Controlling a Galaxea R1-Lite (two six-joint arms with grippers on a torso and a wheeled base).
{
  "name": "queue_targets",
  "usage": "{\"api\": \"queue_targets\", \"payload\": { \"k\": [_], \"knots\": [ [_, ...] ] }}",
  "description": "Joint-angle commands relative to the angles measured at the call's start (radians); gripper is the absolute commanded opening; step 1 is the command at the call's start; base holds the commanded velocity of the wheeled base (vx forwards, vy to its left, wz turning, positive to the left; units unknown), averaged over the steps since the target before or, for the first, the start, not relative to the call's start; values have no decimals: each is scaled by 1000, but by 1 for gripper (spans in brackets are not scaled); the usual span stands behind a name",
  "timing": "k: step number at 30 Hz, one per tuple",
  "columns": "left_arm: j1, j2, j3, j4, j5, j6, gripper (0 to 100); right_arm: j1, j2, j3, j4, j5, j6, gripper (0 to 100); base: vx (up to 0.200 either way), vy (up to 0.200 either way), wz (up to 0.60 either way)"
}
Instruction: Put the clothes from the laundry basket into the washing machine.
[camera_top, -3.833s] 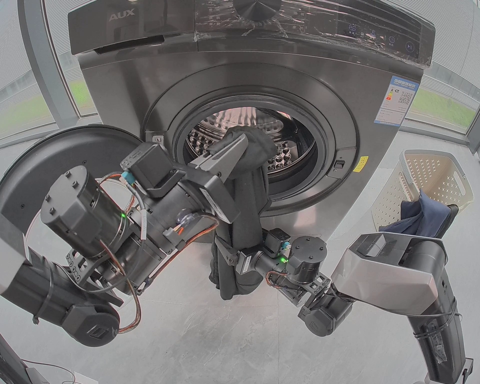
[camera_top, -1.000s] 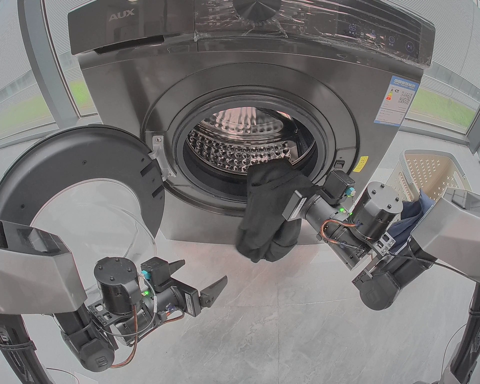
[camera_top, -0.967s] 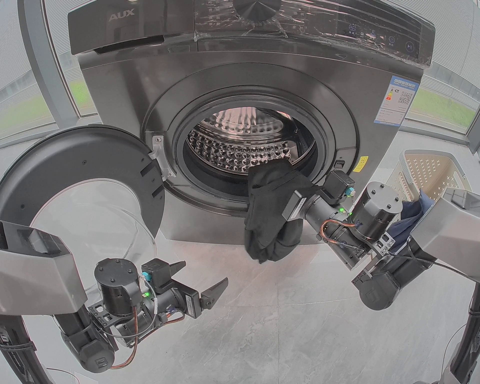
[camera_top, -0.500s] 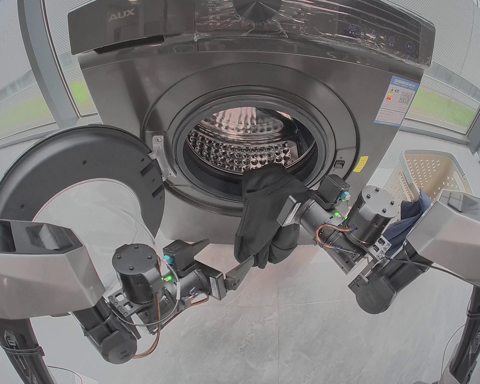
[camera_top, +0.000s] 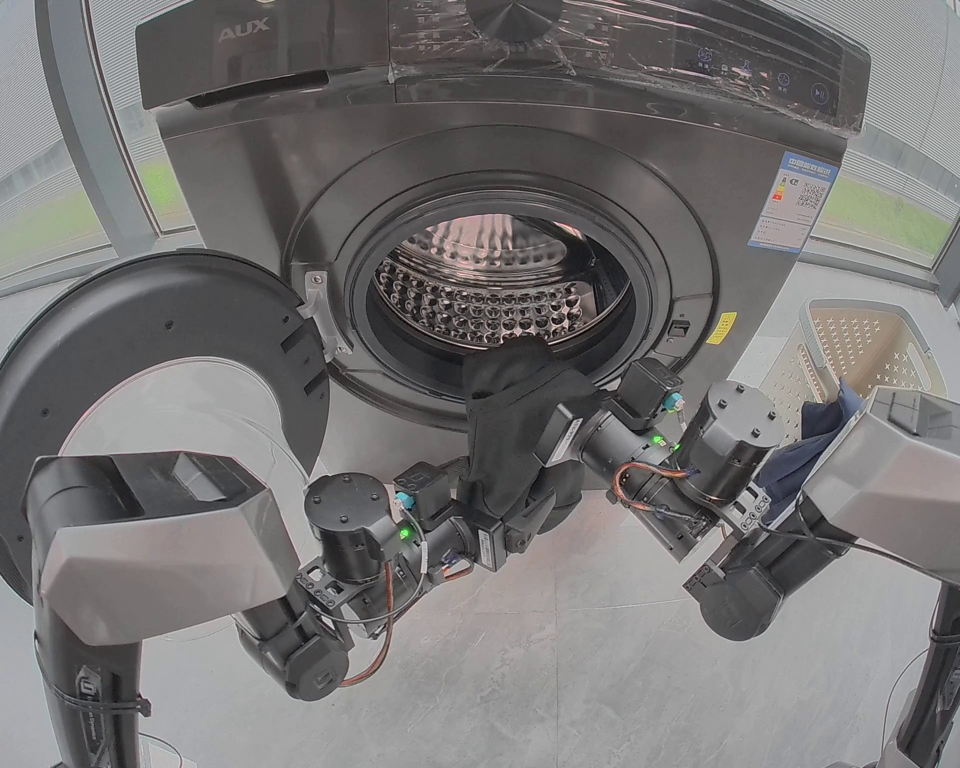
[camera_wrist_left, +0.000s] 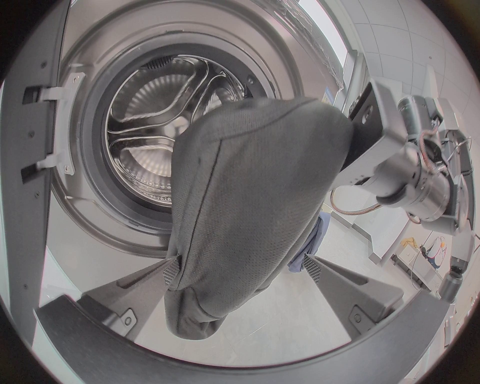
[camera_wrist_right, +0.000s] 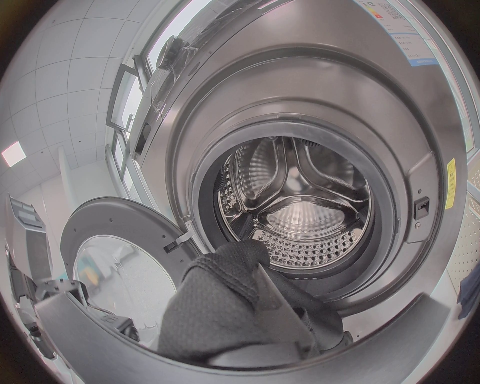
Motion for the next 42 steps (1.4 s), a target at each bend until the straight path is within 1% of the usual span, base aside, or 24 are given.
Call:
{"api": "queue_targets", "payload": {
  "k": [1, 5, 8, 12, 18, 21, 28, 32, 35, 38, 42],
  "knots": [
    [2, 72, -45, -1, 0, -1, 100, 15, 8, 2, 0, -1, 1, 0, 0, 0, 0],
    [9, 103, -77, -1, 2, 1, 100, 24, 8, 0, 0, -1, 2, 0, 0, 0, 0],
    [12, 112, -96, -1, 4, -7, 100, 26, 10, 2, 0, -1, 4, 0, 0, 0, 0],
    [13, 124, -111, -1, 5, -7, 100, 33, 10, 2, 0, -3, 4, 0, 0, 0, 0],
    [2, 94, -88, -1, 0, 1, 100, 26, 22, 0, 0, -1, 4, 0, 0, 0, 0],
    [-11, 70, -77, -1, -1, -2, 100, 29, 31, -9, 0, -3, 4, 0, 0, 0, 0],
    [-30, 89, -82, -1, -4, -7, 100, 44, 37, -21, 0, -3, 5, 0, 0, 0, 0],
    [-13, 143, -136, -1, 4, -8, 100, 46, 26, -14, 0, -3, 5, 0, 0, 0, 0],
    [18, 170, -166, -1, 8, -8, 100, 47, 19, -8, 0, -4, 8, 0, 0, 0, 0],
    [33, 195, -200, -1, 11, -11, 100, 50, 7, -1, 0, -30, 8, 0, 0, 0, 0],
    [45, 201, -209, -1, 13, -11, 100, 50, -1, 9, 0, -32, 8, 0, 0, 0, 0]
  ]
}}
